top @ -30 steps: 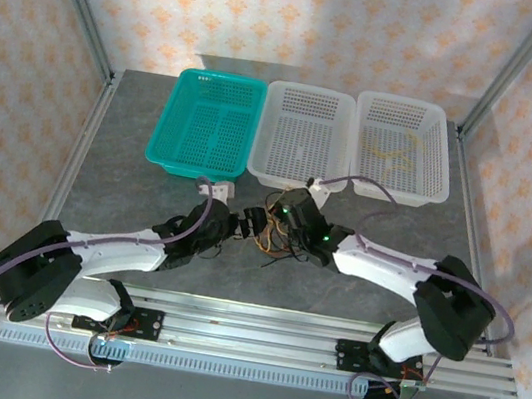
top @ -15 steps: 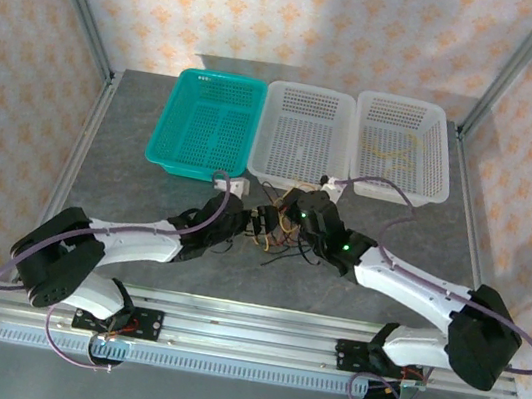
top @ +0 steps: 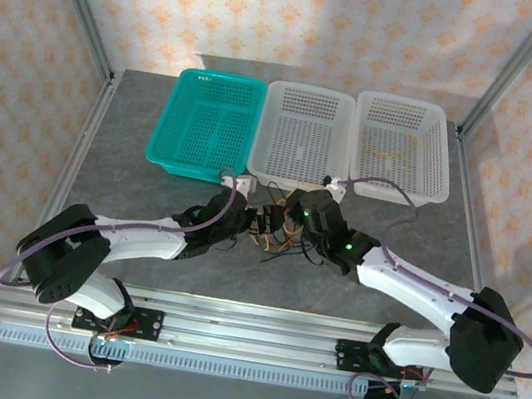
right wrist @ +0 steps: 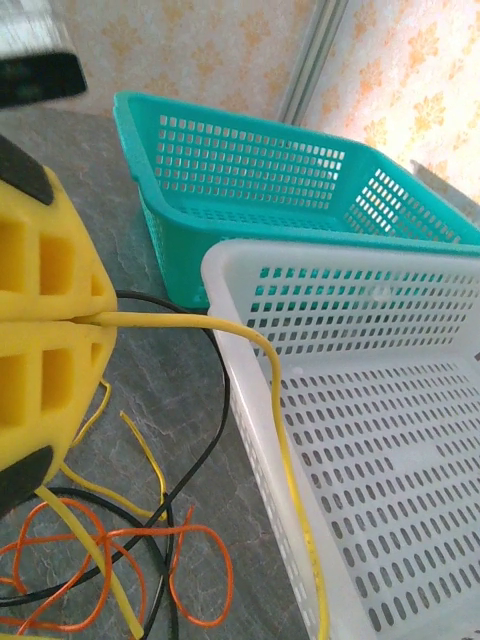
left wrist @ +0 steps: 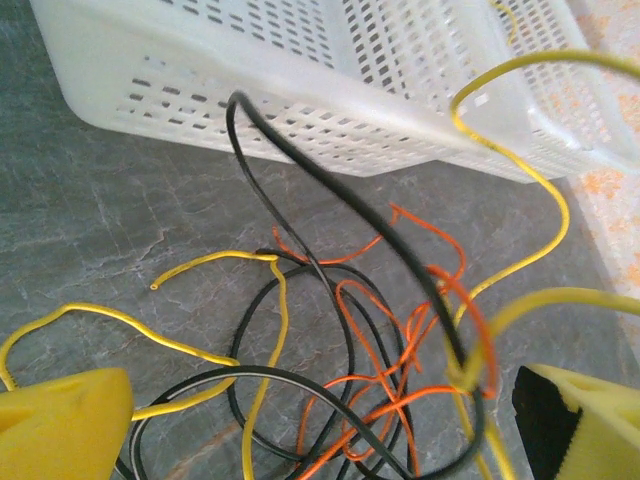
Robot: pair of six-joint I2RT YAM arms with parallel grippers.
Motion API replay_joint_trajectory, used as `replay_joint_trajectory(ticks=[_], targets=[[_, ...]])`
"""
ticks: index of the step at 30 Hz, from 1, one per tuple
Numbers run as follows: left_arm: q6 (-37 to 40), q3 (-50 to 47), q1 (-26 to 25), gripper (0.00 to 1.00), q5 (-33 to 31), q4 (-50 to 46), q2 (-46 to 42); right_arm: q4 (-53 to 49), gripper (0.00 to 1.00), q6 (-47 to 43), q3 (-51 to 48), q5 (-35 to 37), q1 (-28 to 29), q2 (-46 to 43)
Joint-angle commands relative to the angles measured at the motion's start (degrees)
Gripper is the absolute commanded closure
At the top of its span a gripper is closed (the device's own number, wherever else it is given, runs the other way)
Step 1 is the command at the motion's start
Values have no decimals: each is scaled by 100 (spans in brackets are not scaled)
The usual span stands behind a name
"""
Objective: Untangle the cables
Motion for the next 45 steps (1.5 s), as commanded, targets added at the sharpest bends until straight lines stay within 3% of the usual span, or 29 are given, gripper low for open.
replay_joint_trajectory(ticks=[1, 10, 31, 37, 45], targets=[[-3, 297, 49, 1, 6, 289, 212, -60, 100, 49, 136, -50, -59, -211], [-4, 541, 54, 2, -168, 74, 542, -95, 100, 109, 86, -76, -147, -413], [-66, 68, 53, 2, -355, -8, 675, -444, 100, -1, 183, 73, -426, -1126], [194, -74, 53, 2, -229, 114, 248, -480, 100, -1, 149, 74, -442, -1111], [798, -332, 63, 2, -284, -56, -965, -805, 100, -335, 527, -215, -503, -810]])
